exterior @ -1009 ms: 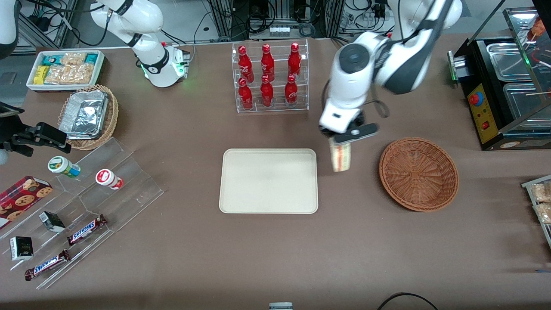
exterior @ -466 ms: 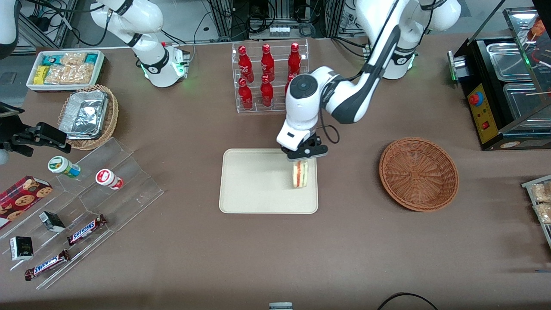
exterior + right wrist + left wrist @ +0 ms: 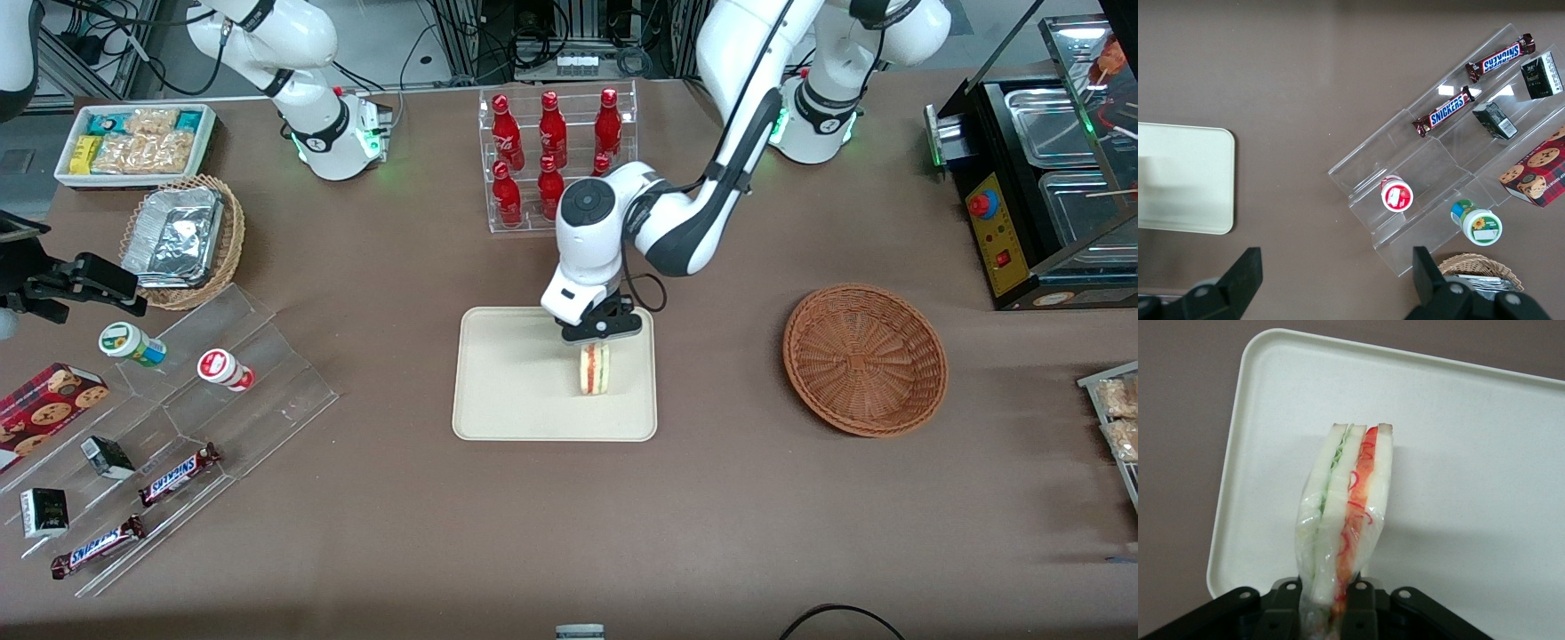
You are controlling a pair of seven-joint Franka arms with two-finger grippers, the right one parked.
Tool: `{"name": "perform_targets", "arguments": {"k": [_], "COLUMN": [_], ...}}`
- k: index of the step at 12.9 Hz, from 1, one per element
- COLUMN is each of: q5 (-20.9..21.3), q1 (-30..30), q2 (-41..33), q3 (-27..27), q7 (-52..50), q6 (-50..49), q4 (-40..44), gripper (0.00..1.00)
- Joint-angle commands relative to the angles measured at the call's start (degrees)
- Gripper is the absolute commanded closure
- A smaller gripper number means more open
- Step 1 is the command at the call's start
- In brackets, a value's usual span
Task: Place sandwich from basket to tray
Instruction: 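Lower the sandwich onto the tray and open the left gripper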
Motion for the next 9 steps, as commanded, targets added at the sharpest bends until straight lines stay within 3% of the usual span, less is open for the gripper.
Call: {"name": "perform_targets", "arguments": {"k": [1, 4, 5, 7, 9], "q5": [3.2, 3.3, 3.4, 3.5, 3.4], "q1": [-0.9, -0.8, -0.7, -0.6, -0.3], "q2": [2.7, 4.1, 4.7, 4.9, 3.9], "q3": [1.0, 1.1, 1.2, 1.3, 1.4], "q7": [-2.1, -2.1, -2.1, -1.8, -2.0], "q6": [-0.2, 1.2, 1.2, 1.2, 0.5], "q4": [2.7, 3.2, 3.6, 3.9, 4.5], "gripper": [0.97, 0.94, 0.8, 0.03, 0.0]}}
